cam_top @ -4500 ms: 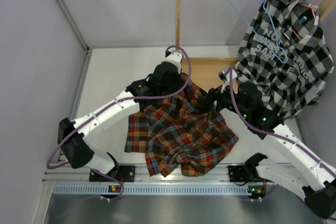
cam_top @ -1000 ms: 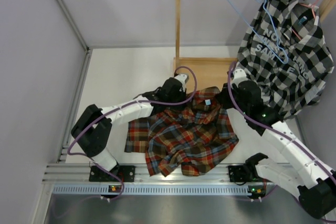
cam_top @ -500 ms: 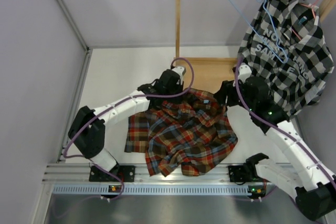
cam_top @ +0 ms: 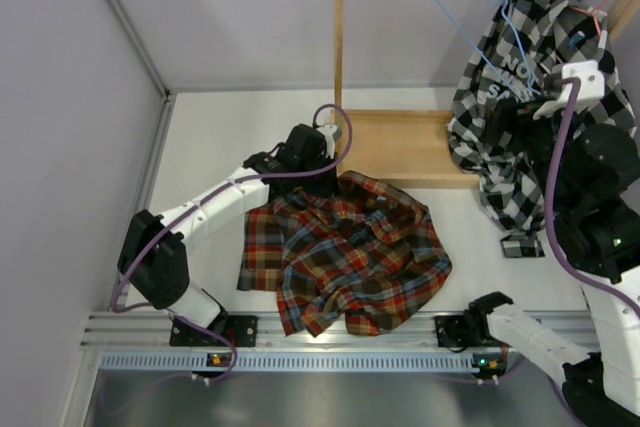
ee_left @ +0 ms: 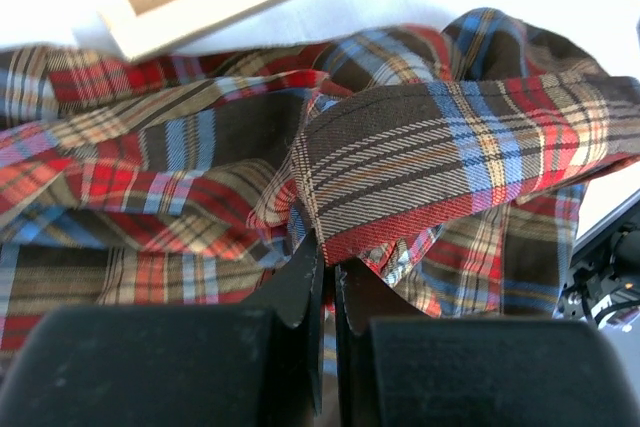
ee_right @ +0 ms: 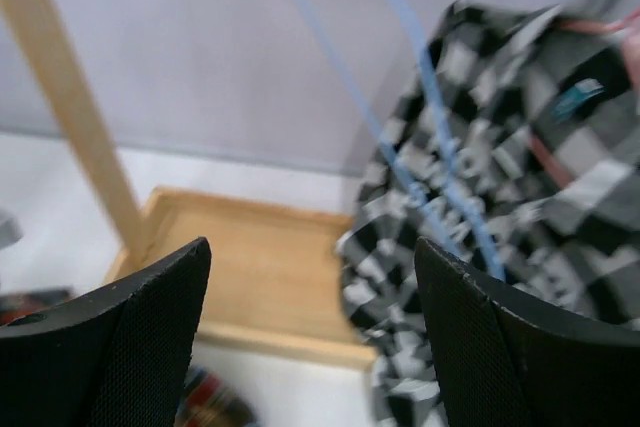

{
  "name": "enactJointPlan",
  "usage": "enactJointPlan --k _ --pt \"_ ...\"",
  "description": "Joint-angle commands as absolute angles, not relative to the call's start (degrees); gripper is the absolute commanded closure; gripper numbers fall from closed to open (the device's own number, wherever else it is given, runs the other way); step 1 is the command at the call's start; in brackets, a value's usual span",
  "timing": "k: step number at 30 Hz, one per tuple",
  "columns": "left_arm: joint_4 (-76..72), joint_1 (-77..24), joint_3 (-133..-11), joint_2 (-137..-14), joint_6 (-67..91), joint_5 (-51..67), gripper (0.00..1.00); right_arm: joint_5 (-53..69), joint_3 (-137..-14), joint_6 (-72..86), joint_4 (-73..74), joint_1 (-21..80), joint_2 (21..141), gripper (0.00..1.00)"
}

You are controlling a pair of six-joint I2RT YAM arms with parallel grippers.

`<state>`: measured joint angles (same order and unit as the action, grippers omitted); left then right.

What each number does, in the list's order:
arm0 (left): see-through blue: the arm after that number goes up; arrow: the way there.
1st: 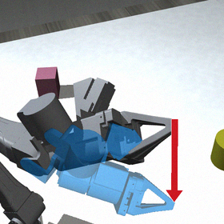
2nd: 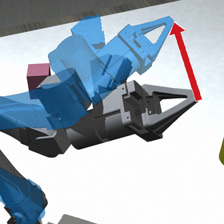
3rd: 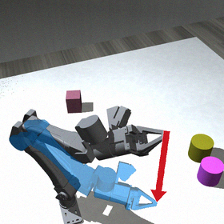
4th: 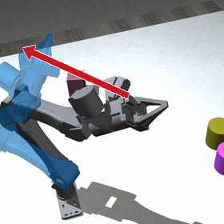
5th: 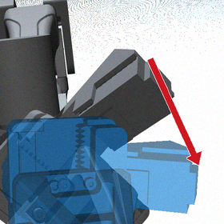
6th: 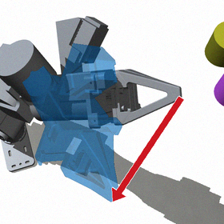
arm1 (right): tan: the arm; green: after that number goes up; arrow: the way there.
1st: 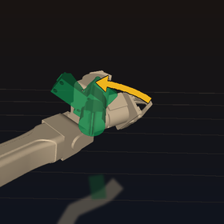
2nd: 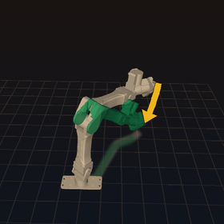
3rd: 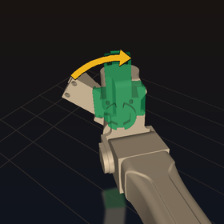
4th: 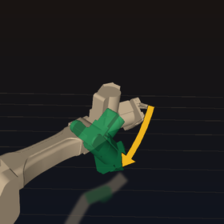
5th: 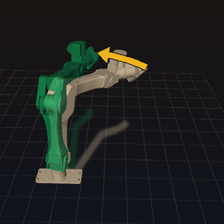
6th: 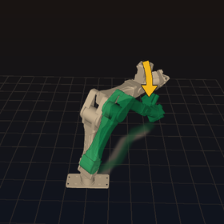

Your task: Place the shirt on the hanger

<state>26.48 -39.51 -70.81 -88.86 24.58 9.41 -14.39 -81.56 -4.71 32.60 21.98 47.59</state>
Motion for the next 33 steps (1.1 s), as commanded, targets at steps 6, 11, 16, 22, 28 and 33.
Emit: enactJointPlan --k 6,11,16,22,28,33 --pt "30.49 -39.37 -68.38 -79.55 23.91 6.85 1.00 -9.92 -102.79 -14.16 40.40 2.25 67.13 0.30" --pt "30.67 -39.46 -66.45 -78.66 23.38 10.28 1.00 -0.01 -116.07 -13.44 46.49 -6.32 80.12 0.26" --pt "30.67 -39.55 -65.39 -78.57 22.59 11.34 1.00 13.34 -117.78 -14.06 48.08 -10.37 85.16 0.36" --pt "30.59 -39.55 -64.16 -78.66 21.97 11.87 1.00 21.09 -117.95 -12.57 47.90 -11.87 86.66 0.50" --pt "30.67 -39.55 -63.46 -79.10 21.80 12.13 1.00 15.47 -116.72 -8.09 44.57 -11.87 84.82 0.45" --pt "30.67 -39.55 -63.19 -79.10 21.71 11.95 1.00 17.15 -110.40 -1.34 36.58 -11.95 78.41 0.44"
